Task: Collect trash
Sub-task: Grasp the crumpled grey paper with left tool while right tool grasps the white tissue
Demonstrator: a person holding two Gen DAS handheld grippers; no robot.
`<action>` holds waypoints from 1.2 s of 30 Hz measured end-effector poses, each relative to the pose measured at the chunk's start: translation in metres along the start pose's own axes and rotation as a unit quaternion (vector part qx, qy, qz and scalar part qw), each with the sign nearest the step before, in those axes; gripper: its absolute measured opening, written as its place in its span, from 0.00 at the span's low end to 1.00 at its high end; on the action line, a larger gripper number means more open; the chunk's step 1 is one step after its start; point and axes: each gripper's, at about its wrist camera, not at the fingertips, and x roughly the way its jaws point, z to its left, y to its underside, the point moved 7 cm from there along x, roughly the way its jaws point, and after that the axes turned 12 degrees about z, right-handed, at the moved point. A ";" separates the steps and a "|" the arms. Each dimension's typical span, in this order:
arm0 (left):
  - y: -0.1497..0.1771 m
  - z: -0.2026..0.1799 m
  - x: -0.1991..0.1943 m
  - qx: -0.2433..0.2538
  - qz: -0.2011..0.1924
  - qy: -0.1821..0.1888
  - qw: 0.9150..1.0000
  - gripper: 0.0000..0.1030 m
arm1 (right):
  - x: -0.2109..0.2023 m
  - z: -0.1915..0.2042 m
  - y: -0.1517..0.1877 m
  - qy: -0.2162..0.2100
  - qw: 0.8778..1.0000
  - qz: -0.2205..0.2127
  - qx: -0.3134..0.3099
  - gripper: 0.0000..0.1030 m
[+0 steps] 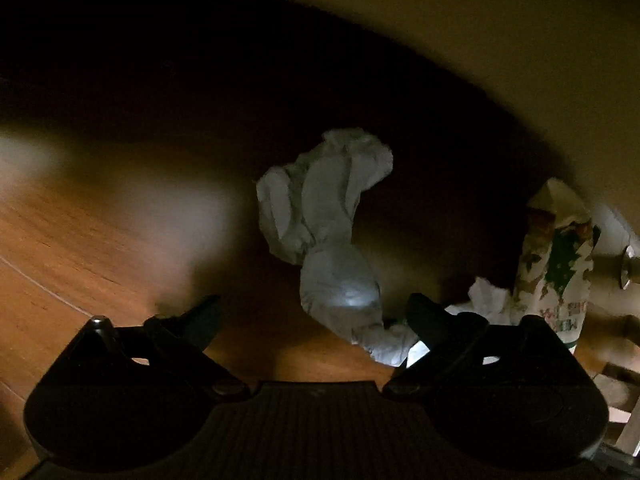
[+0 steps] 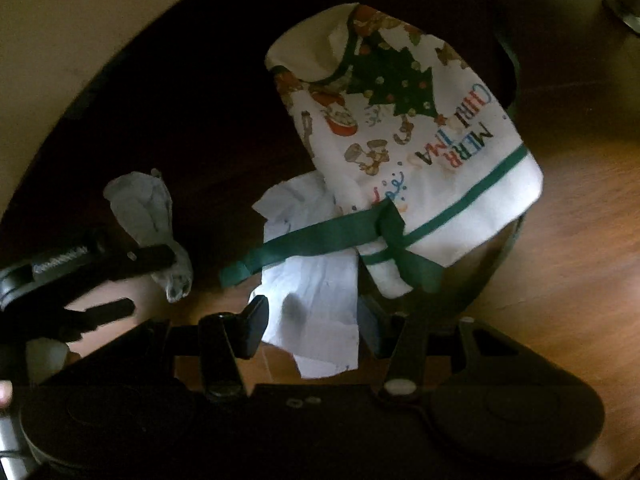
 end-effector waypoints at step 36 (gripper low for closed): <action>0.123 -0.098 -0.101 0.330 0.071 -0.063 0.939 0.30 | -0.161 -0.022 0.120 0.044 0.998 -0.024 -0.047 0.02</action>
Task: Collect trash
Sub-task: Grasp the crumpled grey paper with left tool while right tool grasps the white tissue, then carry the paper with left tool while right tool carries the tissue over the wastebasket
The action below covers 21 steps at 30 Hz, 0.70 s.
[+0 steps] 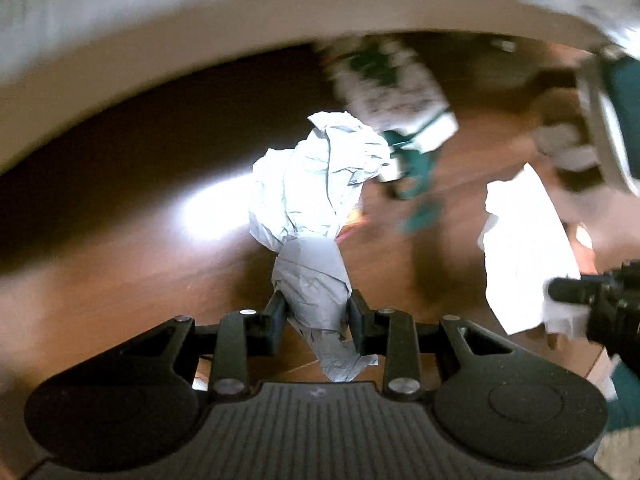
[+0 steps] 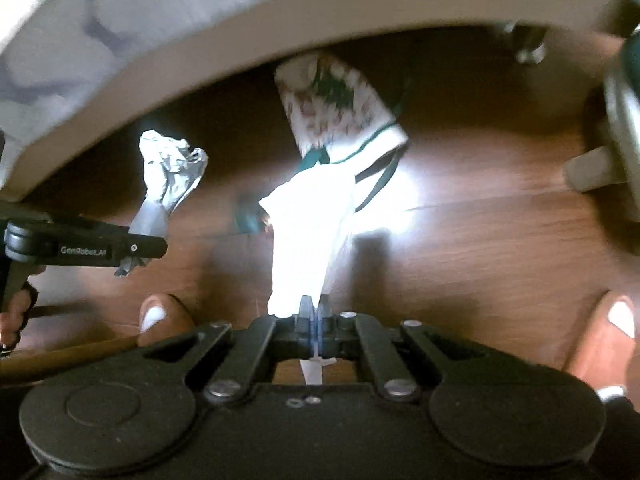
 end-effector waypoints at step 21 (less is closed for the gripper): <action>0.089 -0.183 -0.247 0.075 -0.194 0.006 0.978 0.30 | -0.244 -0.015 0.117 -0.035 0.977 -0.210 -0.004 0.02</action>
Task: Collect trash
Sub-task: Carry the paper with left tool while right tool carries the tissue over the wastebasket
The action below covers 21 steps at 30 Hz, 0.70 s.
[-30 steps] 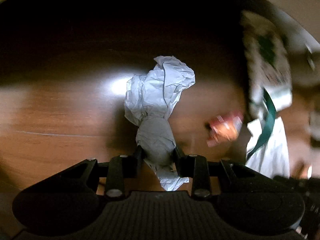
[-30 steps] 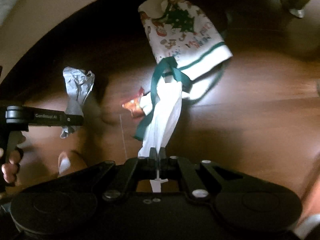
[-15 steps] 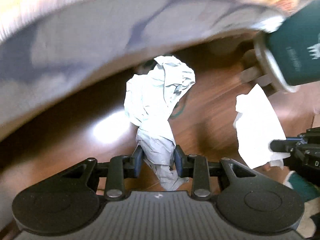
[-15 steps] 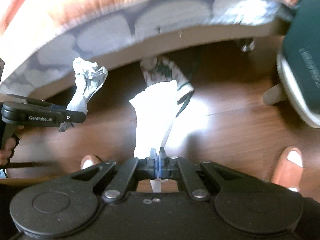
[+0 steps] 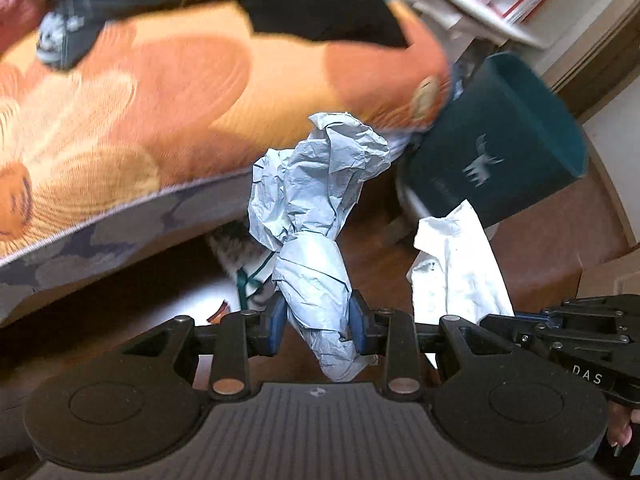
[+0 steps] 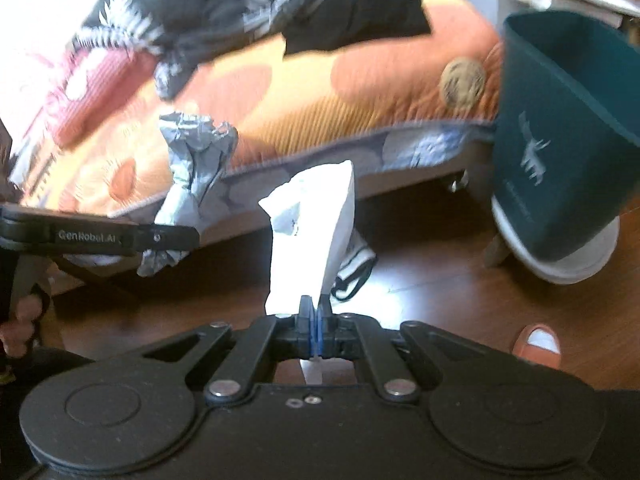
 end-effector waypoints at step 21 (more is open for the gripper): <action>-0.048 -0.168 -0.080 0.061 -0.115 0.014 0.991 0.31 | -0.163 -0.099 -0.036 0.077 0.982 -0.168 0.021 0.02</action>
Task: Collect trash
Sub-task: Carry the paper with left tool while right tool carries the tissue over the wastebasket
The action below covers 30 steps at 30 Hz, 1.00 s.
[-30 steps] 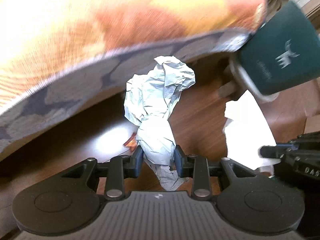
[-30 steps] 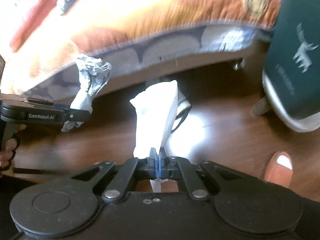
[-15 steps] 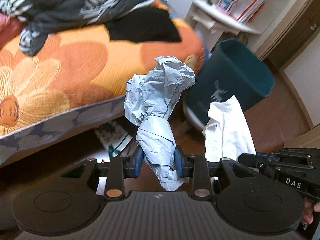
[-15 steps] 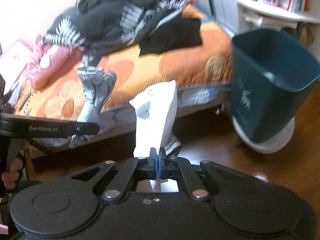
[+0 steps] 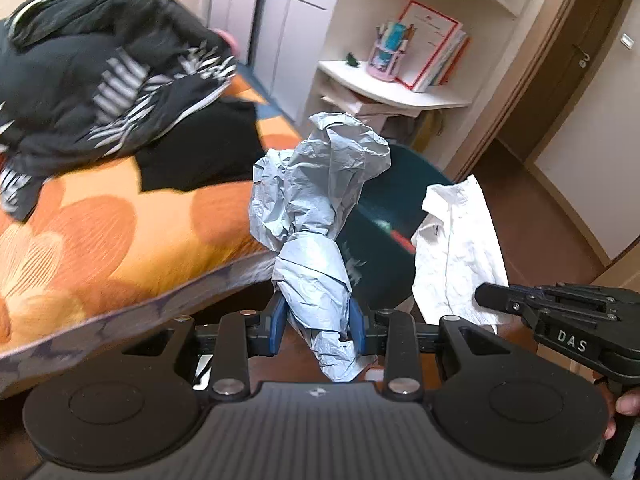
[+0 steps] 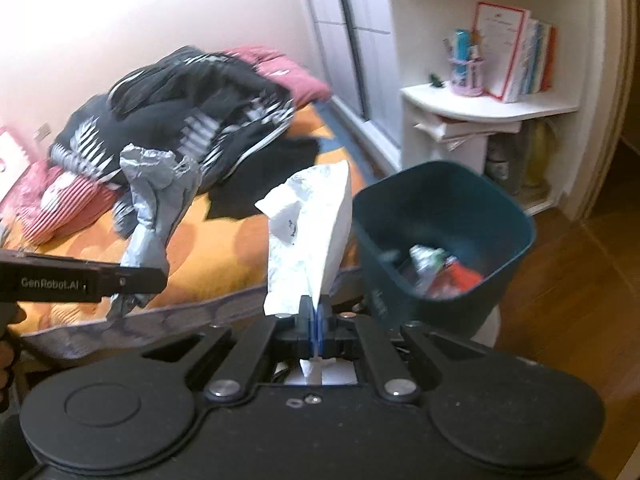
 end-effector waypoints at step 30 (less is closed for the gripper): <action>-0.150 -0.090 0.224 0.033 0.130 -0.040 0.990 0.31 | 0.155 -0.122 -0.072 0.068 0.990 0.114 -0.036 0.02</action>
